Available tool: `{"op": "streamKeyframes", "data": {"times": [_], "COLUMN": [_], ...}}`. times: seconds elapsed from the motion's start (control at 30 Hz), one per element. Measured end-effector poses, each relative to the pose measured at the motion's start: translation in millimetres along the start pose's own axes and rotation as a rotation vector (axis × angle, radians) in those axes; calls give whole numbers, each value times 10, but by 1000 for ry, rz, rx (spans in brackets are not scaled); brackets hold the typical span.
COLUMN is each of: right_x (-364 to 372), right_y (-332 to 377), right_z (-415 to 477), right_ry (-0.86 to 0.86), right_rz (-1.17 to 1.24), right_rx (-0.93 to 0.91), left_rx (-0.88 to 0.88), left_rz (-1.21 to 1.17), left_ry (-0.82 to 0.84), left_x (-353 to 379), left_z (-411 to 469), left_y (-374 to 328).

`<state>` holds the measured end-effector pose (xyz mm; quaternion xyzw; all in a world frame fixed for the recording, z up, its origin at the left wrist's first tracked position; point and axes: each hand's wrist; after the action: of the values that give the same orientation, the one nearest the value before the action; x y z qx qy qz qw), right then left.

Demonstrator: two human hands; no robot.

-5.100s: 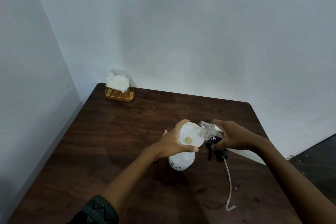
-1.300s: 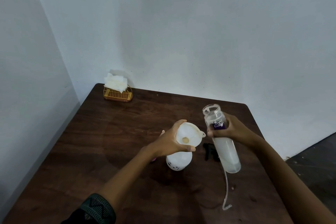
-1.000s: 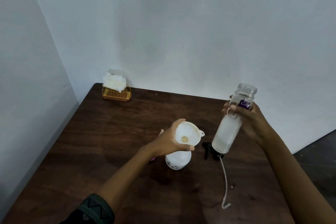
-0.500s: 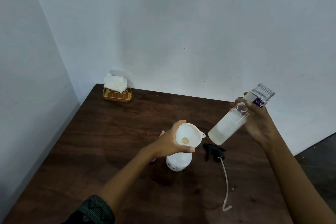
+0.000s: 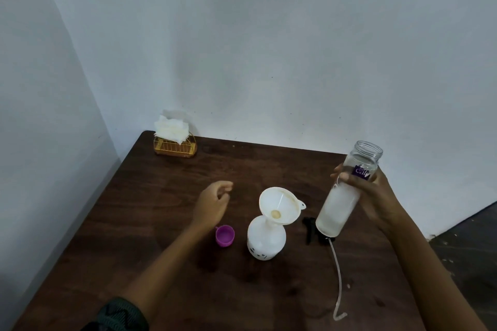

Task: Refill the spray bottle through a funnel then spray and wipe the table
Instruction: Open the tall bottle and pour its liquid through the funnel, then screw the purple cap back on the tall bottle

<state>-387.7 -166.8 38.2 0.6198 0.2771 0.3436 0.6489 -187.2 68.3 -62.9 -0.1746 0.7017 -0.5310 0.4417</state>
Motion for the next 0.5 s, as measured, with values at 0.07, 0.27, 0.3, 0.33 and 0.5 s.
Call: {"op": "streamKeyframes", "data": {"times": [0.07,0.27,0.3,0.33,0.5], "right_x": [-2,10,-3,-6,-22], "right_y": [-33,-73,-66,-56,-19], "right_z": [-51,-164,-175,-183,-173], "right_ry": [-8,-36,-41,-40,-36], "right_rz": [-31,-55,-64,-75,-119], "right_rx": [14,38,39,41,50], "left_rx": [-82,20,62,81,17], "left_rz": [275,807,809,794,312], "left_ry": [168,297,225,171,-86], "left_x": [9,385,430,454,310], "left_z": [52,-156,-174,-179,96], "left_y": [317,854,854,840,310]}}
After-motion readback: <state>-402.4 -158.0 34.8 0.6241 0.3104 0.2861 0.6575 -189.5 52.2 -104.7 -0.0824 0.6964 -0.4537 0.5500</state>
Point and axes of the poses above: each hand's wrist, its own z-axis towards the middle knuckle, its own x-axis out of the palm, y = z × x, and after that the axes turned 1 degree about x, right-handed
